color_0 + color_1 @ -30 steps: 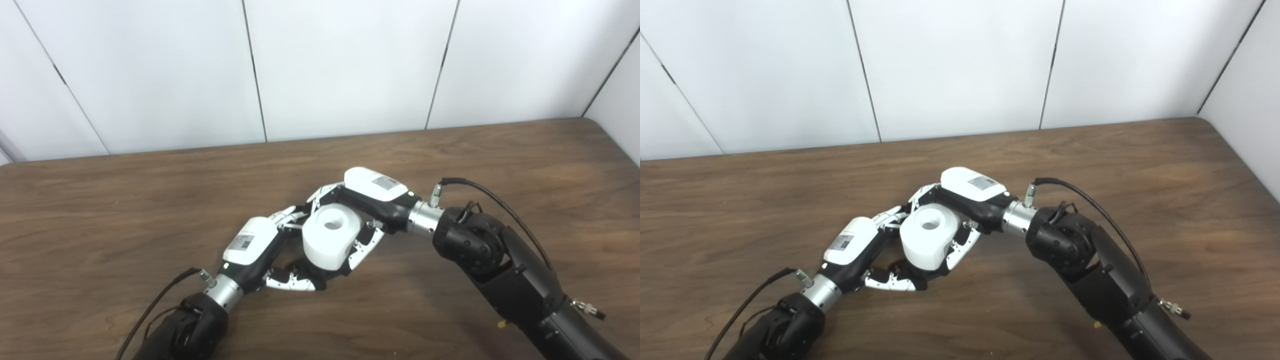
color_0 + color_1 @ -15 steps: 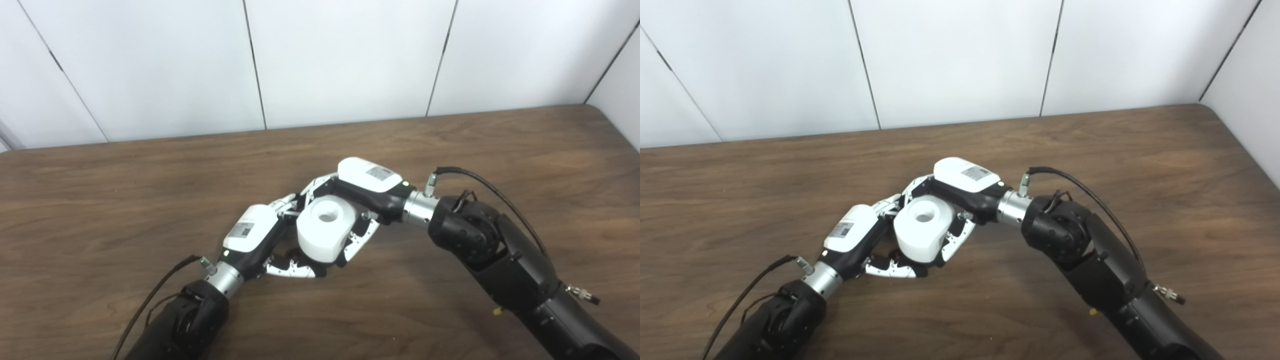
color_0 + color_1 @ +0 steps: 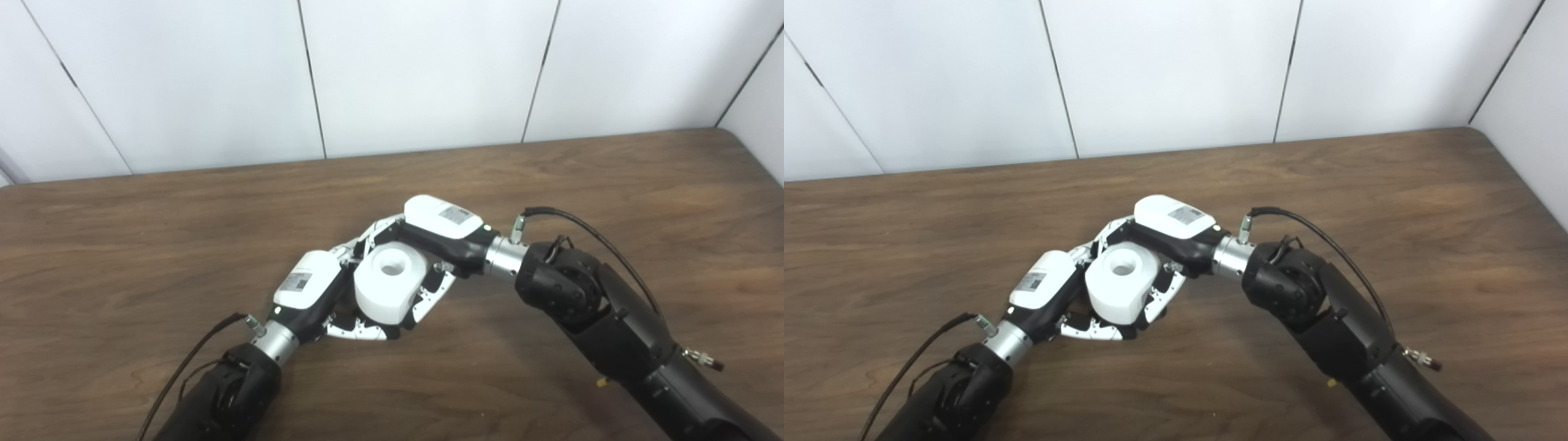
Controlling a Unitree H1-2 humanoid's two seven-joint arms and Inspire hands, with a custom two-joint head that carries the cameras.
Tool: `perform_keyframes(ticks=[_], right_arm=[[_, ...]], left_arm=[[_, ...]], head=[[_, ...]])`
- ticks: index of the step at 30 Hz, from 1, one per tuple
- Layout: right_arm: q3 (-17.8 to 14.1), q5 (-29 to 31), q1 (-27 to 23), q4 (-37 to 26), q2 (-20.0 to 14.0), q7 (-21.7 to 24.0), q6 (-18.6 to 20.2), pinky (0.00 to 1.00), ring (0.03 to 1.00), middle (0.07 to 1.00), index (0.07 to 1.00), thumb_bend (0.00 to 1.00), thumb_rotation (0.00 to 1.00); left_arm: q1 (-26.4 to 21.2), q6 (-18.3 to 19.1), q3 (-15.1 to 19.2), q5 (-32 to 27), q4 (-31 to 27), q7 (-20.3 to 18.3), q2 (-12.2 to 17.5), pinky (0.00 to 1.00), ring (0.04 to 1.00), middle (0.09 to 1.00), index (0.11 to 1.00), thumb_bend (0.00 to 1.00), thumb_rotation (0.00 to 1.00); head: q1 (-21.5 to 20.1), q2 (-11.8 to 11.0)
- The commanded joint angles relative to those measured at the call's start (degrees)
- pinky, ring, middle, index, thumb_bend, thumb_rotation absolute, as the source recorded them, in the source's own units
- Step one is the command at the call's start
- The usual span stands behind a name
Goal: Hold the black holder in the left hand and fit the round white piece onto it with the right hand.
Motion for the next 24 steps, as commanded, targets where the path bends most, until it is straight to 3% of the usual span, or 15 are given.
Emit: perform_keyframes(ticks=[1, 17, 19, 22, 24], right_arm=[[0.7, -2.1, 0.2, 0.6, -1.7, 2.1, 0.0, 0.59, 0.724, 0.738, 0.480, 0.52, 0.13], [-0.7, -1.2, 0.9, -0.7, -3.7, 2.5, 0.7, 0.59, 0.710, 0.728, 0.486, 0.52, 0.14], [-0.8, -1.7, 1.2, -2.3, -3.5, 3.6, 3.3, 0.59, 0.721, 0.768, 0.734, 0.75, 0.17], [-1.0, -1.9, 1.5, -3.4, -3.1, 3.5, 4.4, 0.60, 0.753, 0.836, 0.947, 0.85, 0.23], [-1.1, -2.2, 1.5, -3.9, -3.0, 3.4, 4.8, 0.60, 0.766, 0.873, 0.989, 0.89, 0.26]], left_arm=[[2.2, 2.0, -2.2, 1.8, 1.5, -5.7, 0.3, 0.87, 0.933, 0.869, 0.479, 0.52, 0.06], [2.3, 1.8, -2.2, 2.3, 1.8, -5.3, 0.5, 0.86, 0.929, 0.866, 0.478, 0.52, 0.06], [2.3, 1.8, -2.2, 2.7, 1.9, -4.9, 0.5, 0.86, 0.926, 0.863, 0.478, 0.52, 0.06], [2.3, 1.7, -2.2, 2.6, 2.0, -5.0, 0.5, 0.86, 0.929, 0.864, 0.478, 0.52, 0.06], [2.2, 1.7, -2.2, 2.5, 2.1, -5.1, 0.5, 0.86, 0.931, 0.865, 0.478, 0.52, 0.06]], head=[[0.0, 0.2], [-0.4, 0.2], [-0.4, 0.2], [-0.5, 0.2], [-0.4, 0.2]])
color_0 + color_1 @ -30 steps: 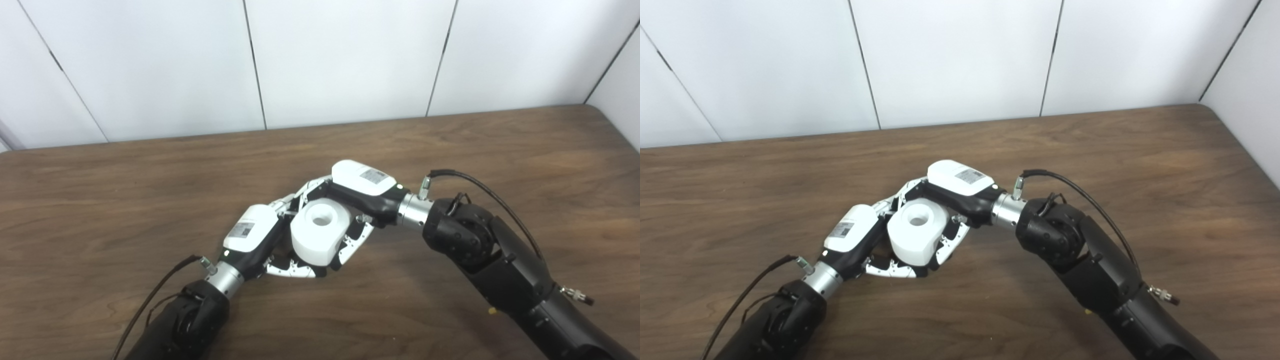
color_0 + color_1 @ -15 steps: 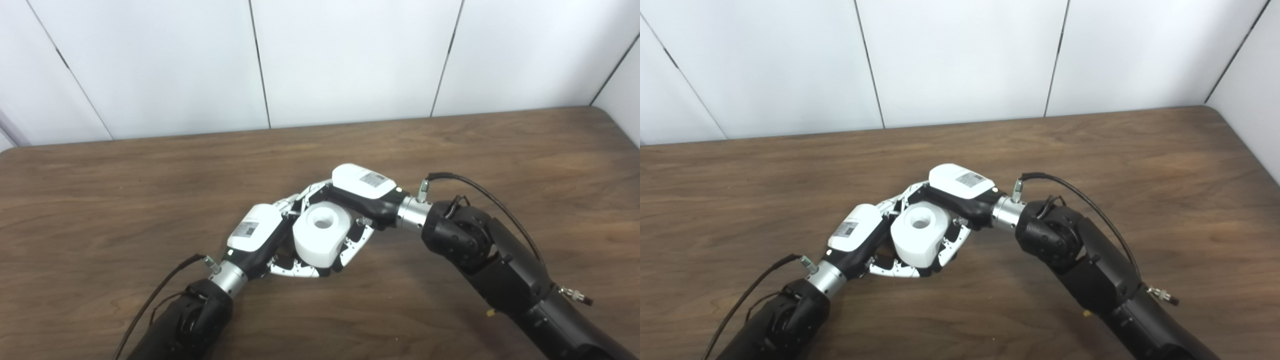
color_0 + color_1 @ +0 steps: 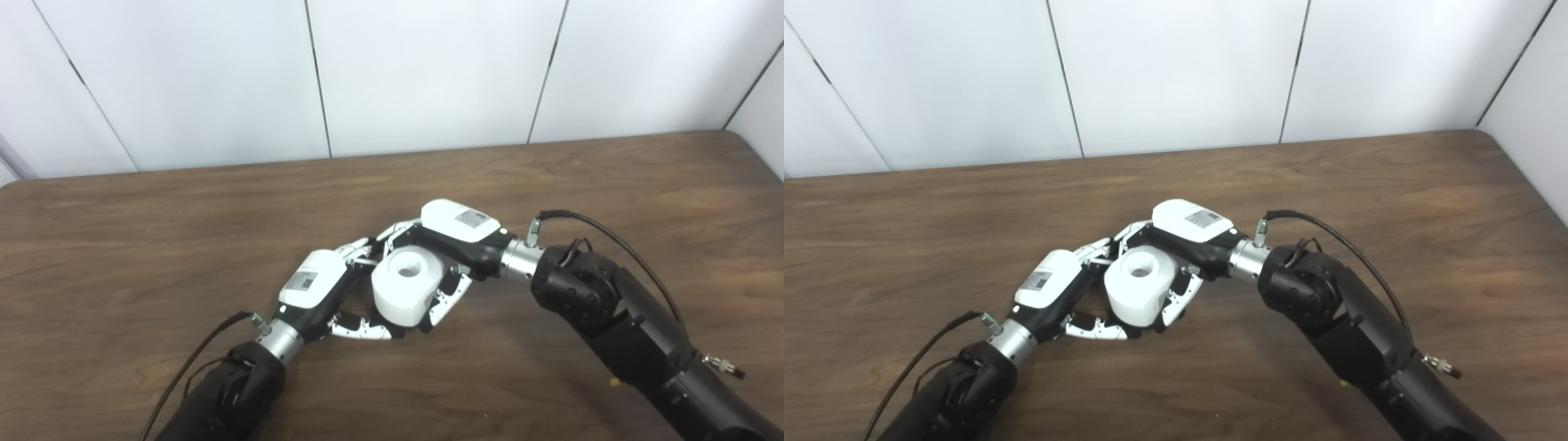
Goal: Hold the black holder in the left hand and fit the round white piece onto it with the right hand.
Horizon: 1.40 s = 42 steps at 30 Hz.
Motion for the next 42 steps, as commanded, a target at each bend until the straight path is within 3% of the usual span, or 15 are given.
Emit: perform_keyframes(ticks=[1, 7, 26, 42], right_arm=[[0.2, -1.6, -0.2, -0.6, -0.8, 2.0, 1.2, 0.60, 0.767, 0.881, 0.995, 0.91, 0.27], [-0.4, -1.6, -0.4, -0.5, -0.3, 1.1, 0.7, 0.57, 0.719, 0.863, 1.000, 0.96, 0.28], [-0.6, -1.5, -0.5, -0.4, -0.1, 1.0, 0.6, 0.55, 0.707, 0.855, 1.000, 0.96, 0.24], [-1.1, -1.9, -0.6, -0.9, 0.1, 0.7, 0.8, 0.52, 0.694, 0.867, 1.000, 0.97, 0.27]], left_arm=[[2.2, 1.8, -2.2, 2.1, 2.2, -5.2, 0.5, 0.86, 0.932, 0.866, 0.478, 0.52, 0.06], [2.1, 2.0, -2.2, 2.1, 2.1, -5.4, 0.3, 0.87, 0.934, 0.868, 0.478, 0.52, 0.06], [2.0, 2.3, -2.1, 1.8, 1.9, -5.6, 0.2, 0.89, 0.934, 0.870, 0.478, 0.52, 0.06], [2.1, 2.6, -2.0, 2.0, 1.7, -5.6, 0.3, 0.88, 0.934, 0.872, 0.479, 0.52, 0.06]], head=[[0.0, 0.0], [0.0, 0.1], [0.3, 0.3], [0.4, 0.6]])
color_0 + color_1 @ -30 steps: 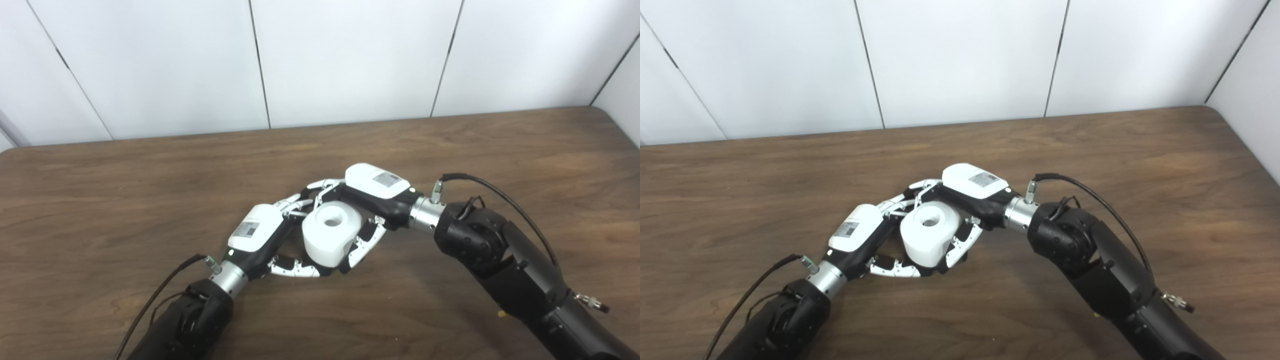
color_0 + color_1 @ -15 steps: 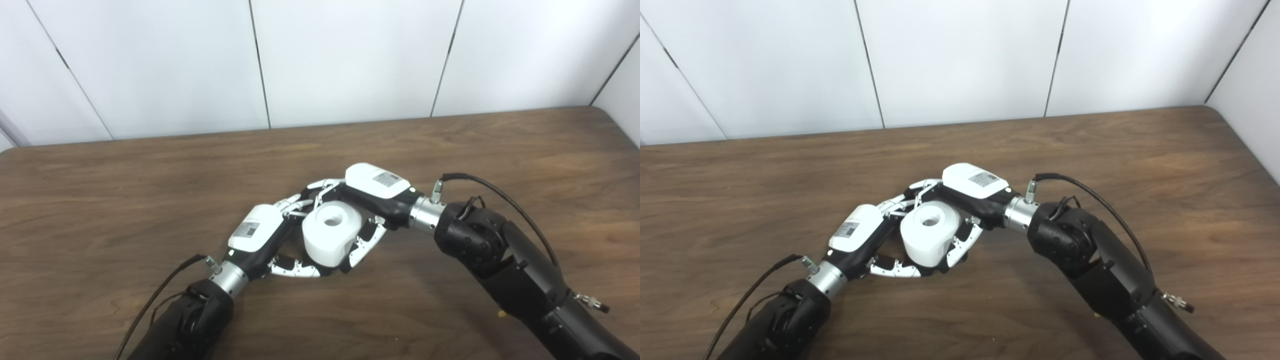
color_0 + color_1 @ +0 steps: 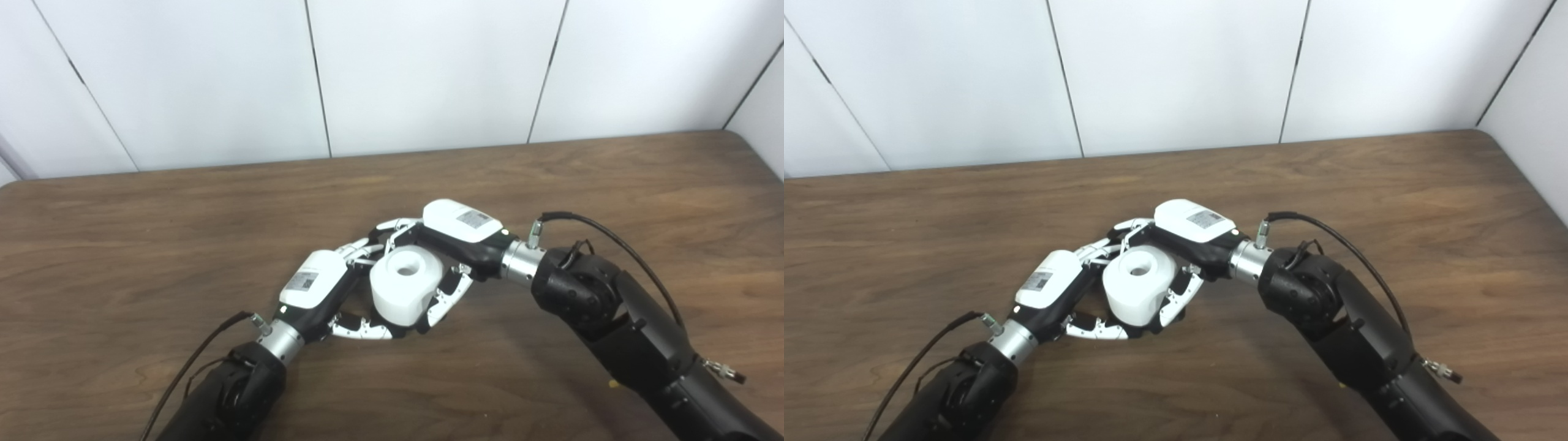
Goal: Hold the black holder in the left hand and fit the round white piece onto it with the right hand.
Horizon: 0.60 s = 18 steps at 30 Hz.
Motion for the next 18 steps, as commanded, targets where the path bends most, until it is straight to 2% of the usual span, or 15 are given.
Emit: perform_keyframes(ticks=[1, 4, 8, 18], right_arm=[[-0.6, -1.1, -0.6, -0.8, -0.3, 0.5, 0.4, 0.52, 0.698, 0.871, 1.000, 0.97, 0.27], [-0.9, -1.1, -0.5, -0.7, -0.2, -0.4, -0.6, 0.52, 0.703, 0.905, 1.000, 0.99, 0.27], [-1.5, -0.9, -0.5, -1.1, 0.1, -0.6, -0.4, 0.56, 0.757, 0.969, 1.000, 1.00, 0.27], [-3.7, 0.7, -0.6, -3.0, 0.0, 1.0, 0.6, 0.59, 0.782, 0.983, 1.000, 1.00, 0.29]], left_arm=[[2.1, 2.7, -2.0, 2.1, 1.5, -5.7, 0.5, 0.88, 0.934, 0.872, 0.479, 0.52, 0.06], [2.1, 2.7, -1.9, 2.4, 1.5, -5.4, 0.5, 0.88, 0.933, 0.870, 0.479, 0.52, 0.06], [2.1, 2.9, -1.9, 2.6, 1.4, -5.5, 0.5, 0.87, 0.933, 0.869, 0.479, 0.52, 0.06], [1.9, 2.4, -1.7, 2.9, 2.0, -5.0, 0.7, 0.85, 0.923, 0.863, 0.479, 0.52, 0.06]], head=[[0.1, 0.2], [0.1, 0.2], [0.0, 0.3], [-0.2, 0.4]])
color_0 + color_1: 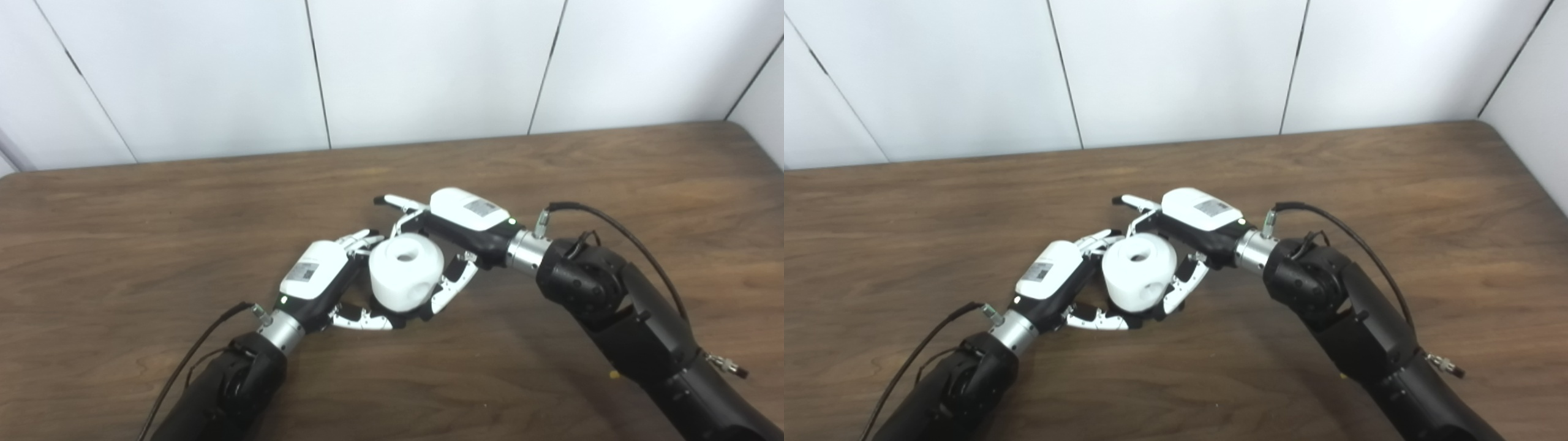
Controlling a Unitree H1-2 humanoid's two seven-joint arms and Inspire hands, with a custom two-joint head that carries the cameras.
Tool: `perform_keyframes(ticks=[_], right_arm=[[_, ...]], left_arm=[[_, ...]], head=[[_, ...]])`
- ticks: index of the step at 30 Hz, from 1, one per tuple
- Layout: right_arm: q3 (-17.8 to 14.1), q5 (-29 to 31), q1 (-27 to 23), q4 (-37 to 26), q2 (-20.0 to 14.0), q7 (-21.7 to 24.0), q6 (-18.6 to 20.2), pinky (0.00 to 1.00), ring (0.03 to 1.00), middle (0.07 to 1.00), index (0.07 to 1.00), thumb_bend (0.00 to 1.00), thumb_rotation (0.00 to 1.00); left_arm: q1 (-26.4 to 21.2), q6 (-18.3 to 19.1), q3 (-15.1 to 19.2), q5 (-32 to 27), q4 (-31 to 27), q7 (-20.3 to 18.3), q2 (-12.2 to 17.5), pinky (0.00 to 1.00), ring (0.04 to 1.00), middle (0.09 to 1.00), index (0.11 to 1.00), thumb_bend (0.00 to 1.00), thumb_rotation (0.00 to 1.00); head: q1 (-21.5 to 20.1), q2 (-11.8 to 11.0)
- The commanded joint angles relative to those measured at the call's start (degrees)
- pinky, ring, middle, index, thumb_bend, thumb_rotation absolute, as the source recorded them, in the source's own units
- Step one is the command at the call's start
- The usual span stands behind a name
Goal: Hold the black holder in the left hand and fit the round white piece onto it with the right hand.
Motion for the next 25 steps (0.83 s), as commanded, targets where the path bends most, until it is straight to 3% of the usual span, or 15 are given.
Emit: perform_keyframes(ticks=[1, 18, 25], right_arm=[[-1.3, 0.6, -1.7, -2.7, -0.4, -0.1, -0.1, 0.58, 0.776, 0.978, 1.000, 1.00, 0.29], [-2.1, 1.2, -1.6, -3.3, 0.0, 0.5, -0.3, 0.55, 0.731, 0.948, 1.000, 1.00, 0.30], [-1.8, 1.3, -2.6, -5.7, -3.0, 8.6, 6.7, 0.65, 0.844, 0.999, 1.000, 1.00, 0.22]], left_arm=[[2.1, 2.5, -1.8, 2.1, 2.1, -5.2, 0.7, 0.86, 0.925, 0.865, 0.478, 0.52, 0.06], [2.0, 2.5, -1.5, 1.4, 2.1, -5.6, 0.7, 0.87, 0.928, 0.866, 0.479, 0.52, 0.06], [1.8, 2.8, -1.5, 1.8, 2.0, -5.6, 0.6, 0.88, 0.932, 0.870, 0.479, 0.52, 0.06]], head=[[0.0, 0.0], [0.2, 0.1], [0.5, 0.0]])
